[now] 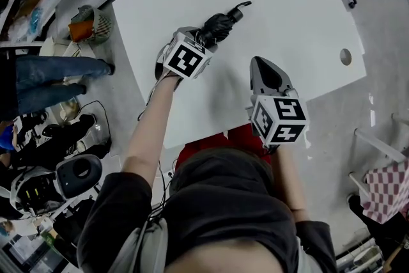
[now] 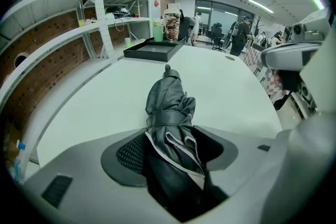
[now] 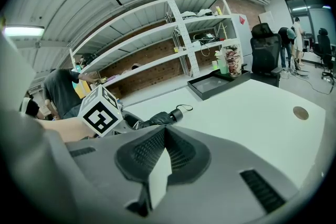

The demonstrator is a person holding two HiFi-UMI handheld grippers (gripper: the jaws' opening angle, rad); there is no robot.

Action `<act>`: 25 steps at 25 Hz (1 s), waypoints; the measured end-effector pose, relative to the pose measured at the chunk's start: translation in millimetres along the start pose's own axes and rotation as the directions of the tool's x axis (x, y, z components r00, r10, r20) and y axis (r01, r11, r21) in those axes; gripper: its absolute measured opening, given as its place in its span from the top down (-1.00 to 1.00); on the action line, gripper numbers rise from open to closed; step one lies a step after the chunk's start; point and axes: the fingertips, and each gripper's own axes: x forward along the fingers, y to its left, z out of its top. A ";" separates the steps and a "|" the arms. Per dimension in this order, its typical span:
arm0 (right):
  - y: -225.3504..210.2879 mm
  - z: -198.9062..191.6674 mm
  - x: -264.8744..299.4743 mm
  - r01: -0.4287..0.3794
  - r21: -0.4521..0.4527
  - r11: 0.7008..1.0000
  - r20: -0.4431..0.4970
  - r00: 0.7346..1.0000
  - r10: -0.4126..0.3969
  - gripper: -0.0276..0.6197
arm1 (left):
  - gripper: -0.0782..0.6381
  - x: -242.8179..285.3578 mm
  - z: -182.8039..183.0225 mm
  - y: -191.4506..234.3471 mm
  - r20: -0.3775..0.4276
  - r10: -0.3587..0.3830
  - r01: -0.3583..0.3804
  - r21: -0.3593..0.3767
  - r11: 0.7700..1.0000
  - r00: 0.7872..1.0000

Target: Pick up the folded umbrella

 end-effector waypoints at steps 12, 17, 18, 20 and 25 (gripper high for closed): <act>-2.7 -5.1 -17.1 0.018 0.019 1.000 0.013 1.000 -0.018 0.86 | 0.17 -7.2 0.8 -10.6 0.011 0.056 -0.057 0.078 0.995 0.998; -7.0 -6.4 -29.8 0.046 0.037 0.998 0.030 0.998 -0.047 0.86 | 0.19 -15.0 9.0 -32.5 0.061 0.011 -0.015 0.069 0.998 0.998; -8.3 -6.4 -33.4 0.052 0.041 0.998 0.034 0.998 -0.054 0.86 | 0.19 -17.2 13.6 -39.2 0.075 -0.001 -0.004 0.066 0.998 0.997; -10.3 -7.0 -40.5 0.065 0.050 0.997 0.043 0.997 -0.067 0.86 | 0.19 -21.9 22.6 -51.5 0.101 -0.011 0.003 0.073 0.997 0.995; -8.5 -12.2 -54.6 0.098 0.066 0.993 0.064 0.993 -0.102 0.86 | 0.19 -38.6 40.1 -75.7 0.192 -0.040 0.028 0.065 0.997 0.981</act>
